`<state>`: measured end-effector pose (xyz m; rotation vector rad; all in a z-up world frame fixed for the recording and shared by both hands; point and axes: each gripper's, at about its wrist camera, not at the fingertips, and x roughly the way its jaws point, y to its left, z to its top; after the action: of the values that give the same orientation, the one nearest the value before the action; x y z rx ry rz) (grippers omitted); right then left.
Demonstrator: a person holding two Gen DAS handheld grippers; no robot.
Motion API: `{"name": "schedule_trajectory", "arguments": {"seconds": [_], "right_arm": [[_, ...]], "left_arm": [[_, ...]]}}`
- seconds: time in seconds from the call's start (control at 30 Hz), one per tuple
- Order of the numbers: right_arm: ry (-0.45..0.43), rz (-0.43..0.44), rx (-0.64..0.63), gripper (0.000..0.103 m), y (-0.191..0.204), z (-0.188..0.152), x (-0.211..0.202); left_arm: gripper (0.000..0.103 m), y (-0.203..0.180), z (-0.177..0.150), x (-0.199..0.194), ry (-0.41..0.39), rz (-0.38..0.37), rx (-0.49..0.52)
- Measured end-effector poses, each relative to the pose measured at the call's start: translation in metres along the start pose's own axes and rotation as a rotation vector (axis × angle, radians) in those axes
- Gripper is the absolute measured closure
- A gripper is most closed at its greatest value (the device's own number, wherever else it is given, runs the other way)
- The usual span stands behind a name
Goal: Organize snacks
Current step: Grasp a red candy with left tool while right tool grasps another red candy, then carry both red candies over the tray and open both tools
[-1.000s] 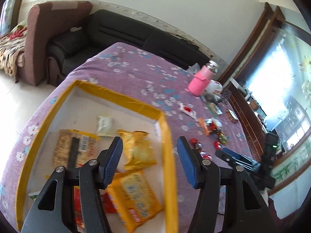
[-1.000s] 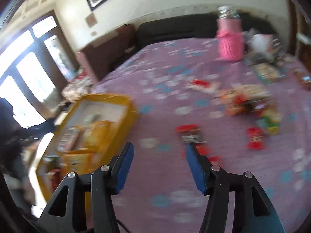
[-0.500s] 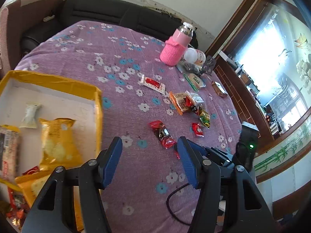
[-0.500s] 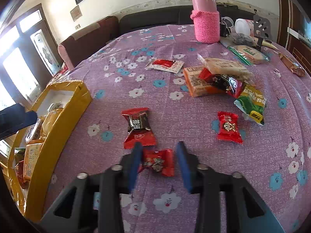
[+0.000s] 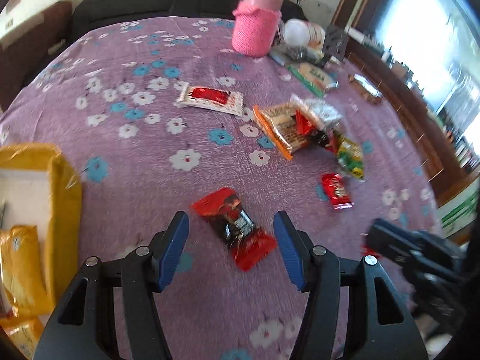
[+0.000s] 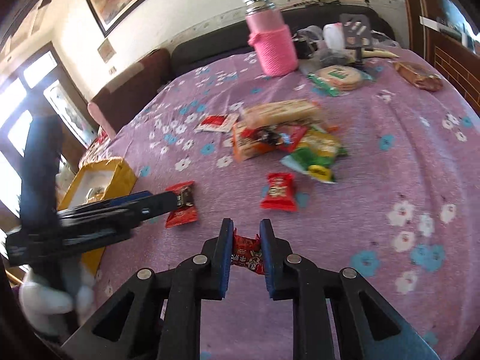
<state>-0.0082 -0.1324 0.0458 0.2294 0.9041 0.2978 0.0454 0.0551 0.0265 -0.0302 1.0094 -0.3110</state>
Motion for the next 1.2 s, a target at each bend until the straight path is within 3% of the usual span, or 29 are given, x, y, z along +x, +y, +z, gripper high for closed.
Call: {"name": "schedule_trajectory", "arguments": {"seconds": [0.03,0.1,0.13,0.4,0.63,0.77,0.87,1.0,1.2], "right_arm": [[0.002,0.003,0.006,0.084,-0.003,0.0,-0.002],[0.004,0.008,0.018,0.084,-0.008,0.0,-0.004],[0.004,0.01,0.023,0.084,-0.009,0.0,-0.005],[-0.024,0.031,0.013,0.084,-0.001,0.002,-0.022],[-0.048,0.09,-0.04,0.085,0.036,0.004,-0.037],[-0.037,0.156,-0.098,0.085,0.077,0.008,-0.035],[-0.017,0.217,-0.135,0.085,0.111,0.01,-0.03],[0.04,0.314,-0.177,0.085,0.163,0.013,-0.008],[0.162,0.381,-0.205,0.085,0.233,0.013,0.049]], "left_arm": [[0.05,-0.005,0.0,0.005,0.007,0.024,0.022],[0.076,-0.018,-0.001,0.009,-0.015,0.121,0.1],[0.08,-0.022,-0.003,0.009,-0.025,0.153,0.124],[0.081,-0.002,-0.013,-0.019,-0.055,0.06,0.015],[0.08,0.027,-0.028,-0.096,-0.181,0.002,-0.077],[0.08,0.069,-0.038,-0.136,-0.234,0.031,-0.148],[0.08,0.11,-0.044,-0.158,-0.263,0.1,-0.206],[0.08,0.163,-0.045,-0.157,-0.241,0.152,-0.285],[0.08,0.23,-0.043,-0.134,-0.192,0.18,-0.408]]}}
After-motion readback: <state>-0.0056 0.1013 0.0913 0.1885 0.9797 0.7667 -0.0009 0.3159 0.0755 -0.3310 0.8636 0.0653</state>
